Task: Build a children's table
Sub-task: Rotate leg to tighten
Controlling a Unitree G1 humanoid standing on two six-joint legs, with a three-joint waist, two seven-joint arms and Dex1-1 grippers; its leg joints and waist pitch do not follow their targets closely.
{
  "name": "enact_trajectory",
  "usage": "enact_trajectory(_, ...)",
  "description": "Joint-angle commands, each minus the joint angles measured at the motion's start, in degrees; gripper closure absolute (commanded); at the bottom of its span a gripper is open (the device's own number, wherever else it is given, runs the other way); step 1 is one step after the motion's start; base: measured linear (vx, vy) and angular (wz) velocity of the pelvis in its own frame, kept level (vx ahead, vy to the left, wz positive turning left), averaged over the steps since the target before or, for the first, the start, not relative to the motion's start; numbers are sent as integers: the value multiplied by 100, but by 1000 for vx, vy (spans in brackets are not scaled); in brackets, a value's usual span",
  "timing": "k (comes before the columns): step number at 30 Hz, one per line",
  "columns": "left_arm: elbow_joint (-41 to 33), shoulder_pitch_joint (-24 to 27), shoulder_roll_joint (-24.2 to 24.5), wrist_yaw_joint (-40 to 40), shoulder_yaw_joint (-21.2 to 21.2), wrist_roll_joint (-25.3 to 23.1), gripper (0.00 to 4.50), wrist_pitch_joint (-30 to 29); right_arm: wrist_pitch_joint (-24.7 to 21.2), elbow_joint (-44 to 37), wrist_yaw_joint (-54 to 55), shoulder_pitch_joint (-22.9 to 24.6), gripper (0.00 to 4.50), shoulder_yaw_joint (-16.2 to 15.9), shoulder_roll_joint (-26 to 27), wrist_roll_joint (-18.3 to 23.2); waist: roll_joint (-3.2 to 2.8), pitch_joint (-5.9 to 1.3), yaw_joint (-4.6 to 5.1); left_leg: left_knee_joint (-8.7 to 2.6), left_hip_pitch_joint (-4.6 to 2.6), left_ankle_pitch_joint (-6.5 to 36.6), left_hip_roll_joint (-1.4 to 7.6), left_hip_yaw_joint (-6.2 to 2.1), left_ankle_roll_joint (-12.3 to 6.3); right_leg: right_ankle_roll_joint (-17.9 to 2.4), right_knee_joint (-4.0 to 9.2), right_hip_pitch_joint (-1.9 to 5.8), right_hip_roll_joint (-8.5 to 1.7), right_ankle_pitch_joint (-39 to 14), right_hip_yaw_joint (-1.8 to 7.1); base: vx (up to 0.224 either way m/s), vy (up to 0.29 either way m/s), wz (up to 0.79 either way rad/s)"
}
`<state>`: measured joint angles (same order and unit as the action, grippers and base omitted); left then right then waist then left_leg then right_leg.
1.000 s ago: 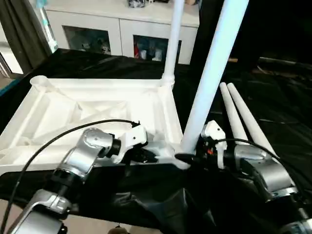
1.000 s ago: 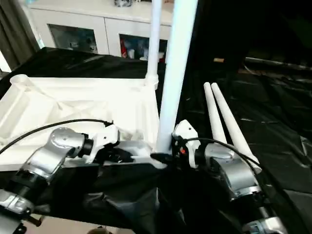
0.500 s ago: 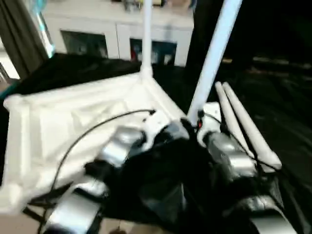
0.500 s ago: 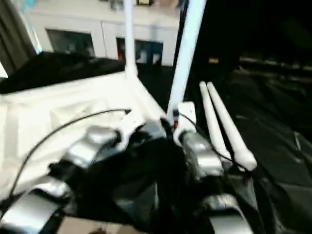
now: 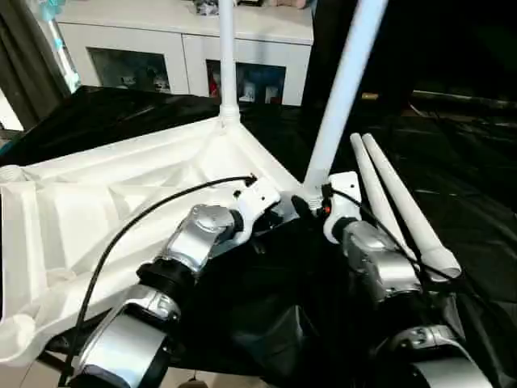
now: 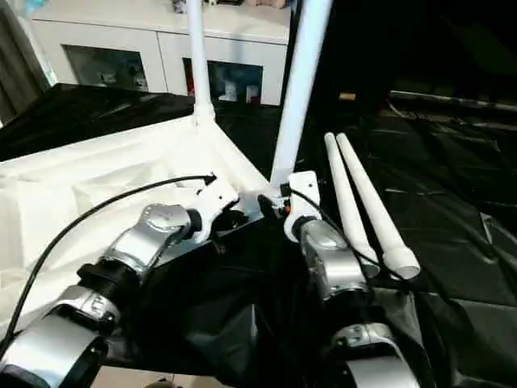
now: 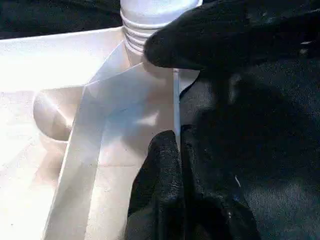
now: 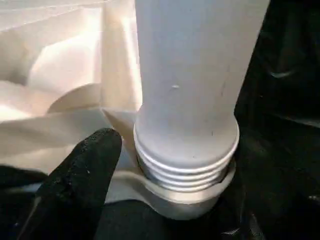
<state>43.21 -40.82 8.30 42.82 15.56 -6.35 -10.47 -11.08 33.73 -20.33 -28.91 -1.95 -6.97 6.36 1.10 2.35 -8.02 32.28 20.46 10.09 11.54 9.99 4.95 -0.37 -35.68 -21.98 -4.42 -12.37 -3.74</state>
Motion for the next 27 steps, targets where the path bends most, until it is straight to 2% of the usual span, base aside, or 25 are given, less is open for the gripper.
enact_trajectory(1,-385,265,264,892,-6,346,450,367,-168,-680,-1291,287,72,-497,-518,90,70,-295,-53,-346,16,852,167,-56,-182,-749,481,277,-424,-745,283,0,0,0)
enact_trajectory(4,-494,350,414,1192,22,402,450,471,-206,-919,-1673,386,72,-560,-760,140,54,-316,-49,-314,34,616,165,-51,-310,-888,402,273,-411,-124,273,0,0,0)
enact_trajectory(7,-786,540,720,1919,117,581,450,579,-281,-1314,-2352,552,72,-674,-1171,250,10,-353,-42,-280,15,398,180,-52,-335,-1160,324,267,-392,413,253,0,0,0)
enact_trajectory(10,-1053,689,982,2516,208,729,450,593,-401,-1646,-2904,688,72,-786,-1502,383,9,-346,-65,-268,7,441,191,-37,-426,-1246,308,270,-384,688,252,0,0,0)
enact_trajectory(11,-1053,689,982,2516,208,729,450,593,-401,-1646,-2904,688,72,-786,-1502,383,11,-338,-71,-266,8,518,182,-22,-456,-1284,316,260,-372,628,245,0,0,0)
enact_trajectory(12,-1143,724,1047,2683,222,794,450,557,-453,-1761,-3072,739,72,-819,-1591,439,-14,-336,-76,-272,0,565,188,-24,-441,-1295,323,251,-381,553,244,0,0,0)
enact_trajectory(15,-1332,794,1168,3015,231,940,450,523,-570,-2012,-3384,854,72,-927,-1775,537,-4,-329,-107,-279,-4,658,213,-26,-410,-1292,329,255,-394,427,251,0,0,0)
enact_trajectory(16,-1395,812,1210,3170,237,984,450,509,-617,-2110,-3508,896,72,-957,-1820,551,48,-314,-127,-288,-16,775,206,-9,-376,-1263,362,254,-395,184,256,0,0,0)
enact_trajectory(17,-1401,813,1214,3190,238,988,450,508,-630,-2126,-3528,902,72,-961,-1822,556,26,-312,-146,-296,-9,799,208,-19,-336,-1229,362,252,-410,18,259,0,0,0)
enact_trajectory(18,-1418,817,1226,3258,239,1002,450,505,-673,-2183,-3600,923,72,-976,-1830,575,28,-311,-147,-298,-14,829,206,-15,-322,-1214,371,247,-407,-56,258,0,0,0)
enact_trajectory(19,-1421,817,1228,3294,242,1002,450,498,-703,-2219,-3664,932,72,-998,-1830,586,56,-310,-151,-296,-16,834,208,-12,-317,-1196,376,248,-410,-109,260,0,0,0)
enact_trajectory(20,-1447,826,1237,3323,244,1006,450,482,-737,-2260,-3718,941,72,-1017,-1843,605,36,-313,-161,-298,-19,815,213,-18,-300,-1173,374,239,-419,-185,264,0,0,0)
enact_trajectory(21,-1447,826,1237,3323,244,1006,450,482,-737,-2260,-3718,941,72,-1017,-1843,605,38,-310,-160,-296,-14,811,208,-19,-278,-1160,376,237,-416,-215,265,0,0,0)
enact_trajectory(22,-1497,869,1233,3311,249,1009,450,459,-723,-2286,-3801,965,72,-1109,-1888,572,77,-308,-156,-300,-9,779,205,-17,-273,-1137,377,243,-414,-227,266,0,0,0)
enact_trajectory(23,-1497,870,1233,3311,249,1009,450,458,-723,-2286,-3801,965,72,-1110,-1888,572,67,-314,-163,-296,-10,764,208,-24,-270,-1135,361,246,-417,-211,264,0,0,0)
enact_trajectory(24,-1530,894,1226,3305,252,1015,450,444,-722,-2284,-3835,969,97,-1142,-1903,562,59,-313,-160,-293,-5,727,205,-24,-278,-1125,363,242,-418,-180,265,0,0,0)
enact_trajectory(26,-1581,929,1213,3290,248,1029,450,415,-729,-2276,-3850,963,97,-1157,-1897,554,58,-320,-159,-283,-2,660,195,-22,-291,-1133,354,243,-413,-84,264,0,0,0)
enact_trajectory(27,-1609,946,1203,3277,244,1039,450,397,-737,-2268,-3852,952,119,-1160,-1885,558,47,-321,-160,-282,-3,663,195,-23,-288,-1140,351,243,-415,-77,264,0,0,0)
